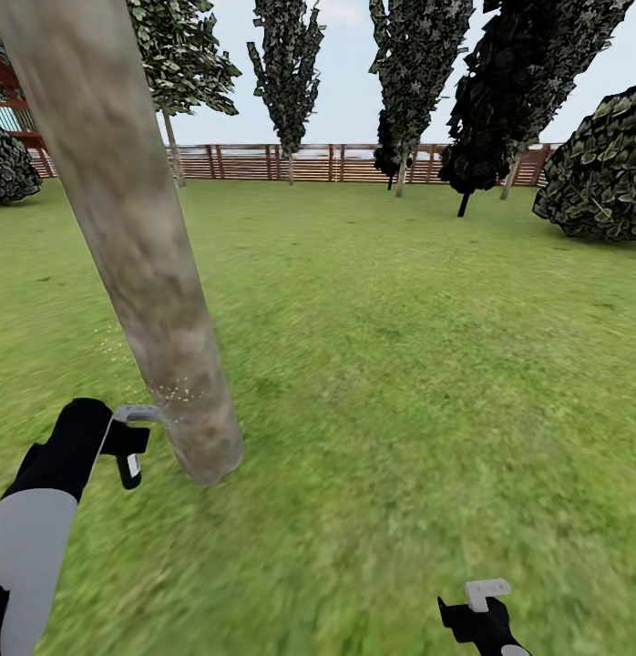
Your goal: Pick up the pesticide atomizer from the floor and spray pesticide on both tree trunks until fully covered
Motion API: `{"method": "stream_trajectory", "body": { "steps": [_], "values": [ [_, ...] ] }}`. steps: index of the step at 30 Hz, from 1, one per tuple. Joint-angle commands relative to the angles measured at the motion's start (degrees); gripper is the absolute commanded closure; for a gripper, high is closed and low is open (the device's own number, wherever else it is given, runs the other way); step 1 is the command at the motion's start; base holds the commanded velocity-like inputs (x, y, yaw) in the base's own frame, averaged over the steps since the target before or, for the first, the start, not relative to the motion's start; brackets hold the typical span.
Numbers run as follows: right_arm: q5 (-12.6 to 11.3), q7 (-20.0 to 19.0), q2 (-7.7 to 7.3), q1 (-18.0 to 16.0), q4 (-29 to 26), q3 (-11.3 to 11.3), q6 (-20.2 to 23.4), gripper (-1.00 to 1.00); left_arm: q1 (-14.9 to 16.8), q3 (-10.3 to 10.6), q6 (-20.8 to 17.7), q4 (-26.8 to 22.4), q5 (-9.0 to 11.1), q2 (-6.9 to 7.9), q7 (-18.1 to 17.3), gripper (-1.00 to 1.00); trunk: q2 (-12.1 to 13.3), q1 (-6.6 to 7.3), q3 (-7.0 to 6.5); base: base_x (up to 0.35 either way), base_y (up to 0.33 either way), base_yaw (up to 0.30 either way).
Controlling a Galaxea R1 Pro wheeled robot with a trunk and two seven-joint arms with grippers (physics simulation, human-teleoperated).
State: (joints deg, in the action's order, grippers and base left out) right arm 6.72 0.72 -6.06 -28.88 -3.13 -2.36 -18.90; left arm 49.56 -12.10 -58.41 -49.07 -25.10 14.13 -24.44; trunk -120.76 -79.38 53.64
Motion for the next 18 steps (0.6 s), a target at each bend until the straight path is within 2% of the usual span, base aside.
{"method": "stream_trajectory", "body": {
  "steps": [1,4,18],
  "values": [
    [0.57,0.07,0.00,-0.04,0.05,-0.28,-0.17,-1.00,0.07,-0.09,-0.13,-0.06,-0.64,-0.38,-0.60,1.00,-0.02,0.01,0.05,0.000,-0.171,0.000],
    [0.57,0.07,0.00,-0.04,0.06,-0.28,-0.17,-1.00,0.09,-0.11,-0.12,-0.06,-0.64,-1.11,-0.61,1.00,-0.02,0.01,0.05,0.000,-0.247,0.000],
    [0.57,0.07,0.00,-0.04,0.05,-0.28,-0.17,-1.00,0.12,-0.45,-0.11,-0.91,-0.57,-1.21,-0.61,1.00,-0.02,0.01,0.05,0.000,-0.272,0.000]
  ]
}}
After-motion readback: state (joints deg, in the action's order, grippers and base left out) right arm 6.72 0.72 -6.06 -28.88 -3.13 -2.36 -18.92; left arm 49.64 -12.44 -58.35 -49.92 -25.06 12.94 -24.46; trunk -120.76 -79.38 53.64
